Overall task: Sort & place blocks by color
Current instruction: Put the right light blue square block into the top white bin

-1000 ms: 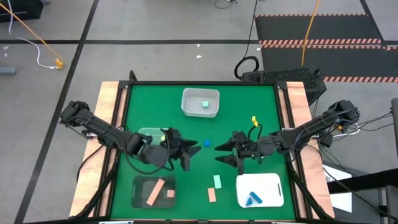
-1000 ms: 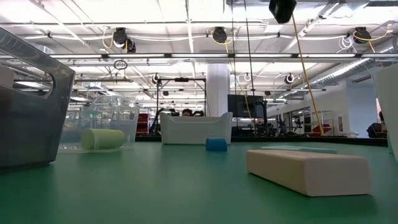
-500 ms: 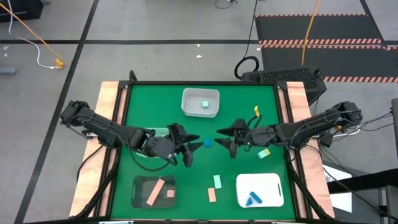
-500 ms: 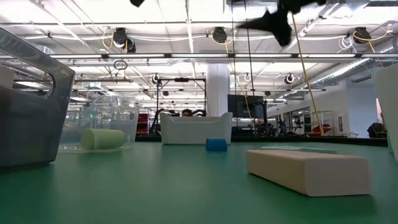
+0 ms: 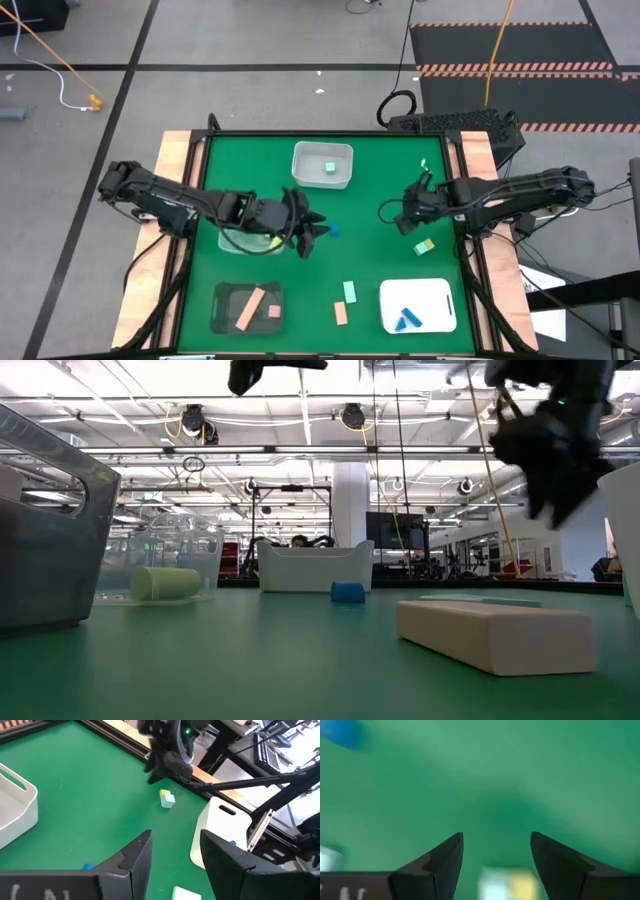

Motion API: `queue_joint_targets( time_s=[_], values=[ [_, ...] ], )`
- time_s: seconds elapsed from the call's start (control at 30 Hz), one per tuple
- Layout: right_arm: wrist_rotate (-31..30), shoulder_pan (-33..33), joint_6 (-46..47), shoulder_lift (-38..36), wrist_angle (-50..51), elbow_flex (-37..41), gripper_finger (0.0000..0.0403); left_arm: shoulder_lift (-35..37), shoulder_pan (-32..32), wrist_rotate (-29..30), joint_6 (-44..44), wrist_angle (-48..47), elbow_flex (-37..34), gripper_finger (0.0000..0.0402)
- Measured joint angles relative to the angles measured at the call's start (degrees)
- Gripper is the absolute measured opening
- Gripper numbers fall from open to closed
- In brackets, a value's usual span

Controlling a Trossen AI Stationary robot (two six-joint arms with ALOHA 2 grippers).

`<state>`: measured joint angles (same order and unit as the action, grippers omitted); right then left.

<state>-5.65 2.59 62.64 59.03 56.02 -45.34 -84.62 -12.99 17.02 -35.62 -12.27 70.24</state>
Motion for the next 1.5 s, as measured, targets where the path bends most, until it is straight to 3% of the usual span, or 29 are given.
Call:
queue_joint_targets(
  time_s=[0.17, 0.43, 0.7, 1.13, 1.5],
  values=[
    [6.40, 1.38, 4.59, 0.22, 10.71, 0.02, 0.0222, 0.00, 1.32, -0.90, -0.09, 0.02, 0.00, 0.0166],
    [7.23, 7.83, 11.14, 1.45, 7.48, 0.02, 0.0222, 0.00, 1.55, -0.92, -1.15, 0.04, 0.00, 0.0166],
    [5.50, 13.37, 15.86, 8.33, 6.42, 0.02, 0.0222, 0.00, 1.18, -0.92, -2.39, 0.04, 0.00, 0.0166],
    [5.51, 15.11, 9.60, 18.47, 2.86, 0.03, 0.0218, 0.00, 1.18, -0.92, -2.18, 0.04, 0.00, 0.0166],
    [7.88, 15.11, 9.78, 19.56, -3.32, 5.32, 0.0161, 0.00, 1.07, -0.90, -3.30, 0.04, 0.00, 0.0166]
  ],
)
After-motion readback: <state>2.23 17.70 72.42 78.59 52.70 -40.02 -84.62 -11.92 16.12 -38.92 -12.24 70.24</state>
